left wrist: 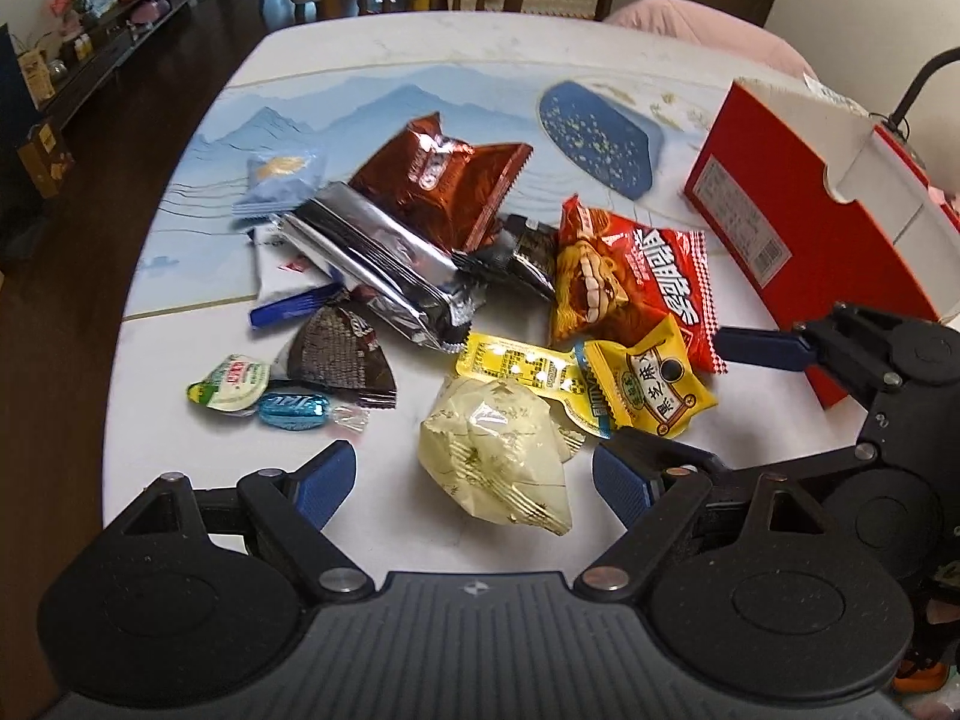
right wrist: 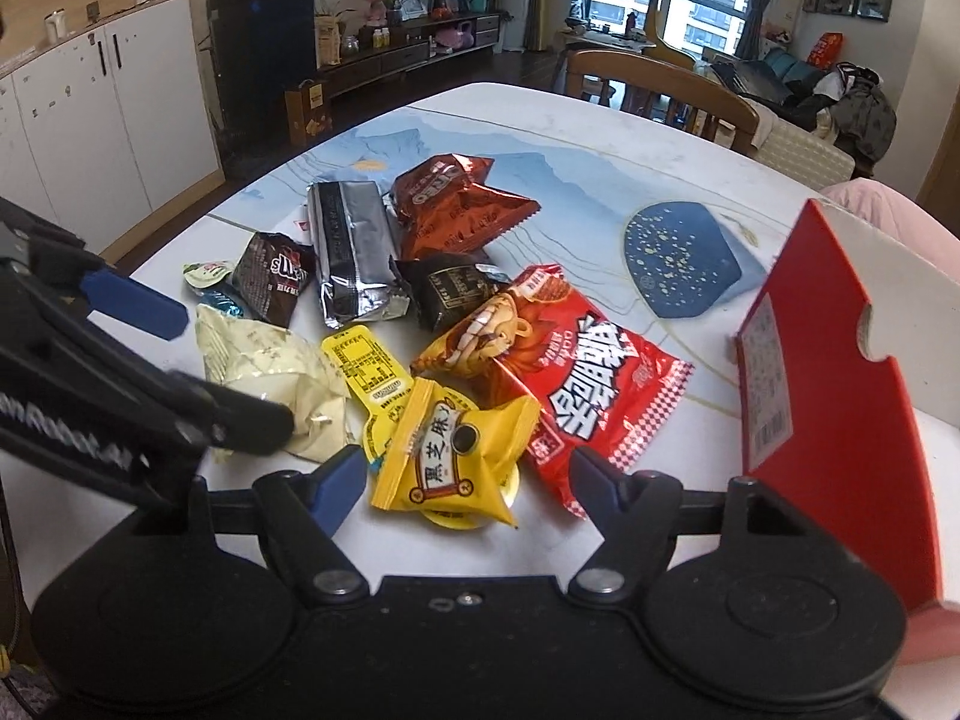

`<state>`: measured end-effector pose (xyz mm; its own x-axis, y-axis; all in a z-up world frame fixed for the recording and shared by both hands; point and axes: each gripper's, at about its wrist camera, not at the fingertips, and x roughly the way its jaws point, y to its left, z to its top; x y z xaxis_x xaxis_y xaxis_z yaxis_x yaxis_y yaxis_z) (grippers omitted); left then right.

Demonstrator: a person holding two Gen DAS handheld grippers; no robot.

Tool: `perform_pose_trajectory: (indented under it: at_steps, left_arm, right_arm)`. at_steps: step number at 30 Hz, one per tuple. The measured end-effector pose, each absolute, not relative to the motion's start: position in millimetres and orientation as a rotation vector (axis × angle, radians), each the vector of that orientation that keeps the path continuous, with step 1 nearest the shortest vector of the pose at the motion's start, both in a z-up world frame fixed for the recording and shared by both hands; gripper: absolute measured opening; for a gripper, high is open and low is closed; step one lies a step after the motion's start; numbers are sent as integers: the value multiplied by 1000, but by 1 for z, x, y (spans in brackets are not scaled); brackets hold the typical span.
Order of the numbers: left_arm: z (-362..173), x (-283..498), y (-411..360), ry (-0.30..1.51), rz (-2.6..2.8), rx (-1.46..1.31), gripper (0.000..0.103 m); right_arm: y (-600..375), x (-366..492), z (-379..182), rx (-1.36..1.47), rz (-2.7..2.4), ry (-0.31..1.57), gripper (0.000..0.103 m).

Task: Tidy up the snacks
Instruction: 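Grasp the pale yellow bun with the left gripper while the right grasps a yellow candy packet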

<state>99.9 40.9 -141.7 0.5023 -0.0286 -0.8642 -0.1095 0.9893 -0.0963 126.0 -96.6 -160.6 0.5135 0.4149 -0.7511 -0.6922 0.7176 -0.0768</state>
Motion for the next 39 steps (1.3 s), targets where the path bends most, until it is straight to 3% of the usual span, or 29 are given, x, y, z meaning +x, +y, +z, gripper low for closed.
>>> perform_pose_trajectory:
  at_steps: [3, 6, 10, 18, 30, 35, 39]
  left_arm:
    - [-145, 105, 42, 1054, 49, -135, 84]
    - [-147, 110, 43, 1064, 45, -121, 74]
    - [-150, 115, 47, 1078, 39, -133, 69]
    - [-152, 117, 49, 1086, 24, -149, 51]
    - [-147, 109, 55, 1072, 28, -184, 40]
    - [-141, 102, 57, 1064, 40, -183, 39]
    - [-134, 94, 59, 1047, 29, -199, 39]
  right_arm:
    - [-95, 132, -164, -384, 677, 794, 66]
    - [-93, 132, -166, -386, 677, 793, 65]
    - [-91, 133, -166, -385, 680, 795, 54]
    - [-89, 127, -163, -381, 685, 784, 42]
    - [-93, 115, -152, -371, 678, 758, 27]
    - [-97, 110, -145, -353, 667, 751, 20]
    - [-101, 104, -139, -336, 647, 751, 19]
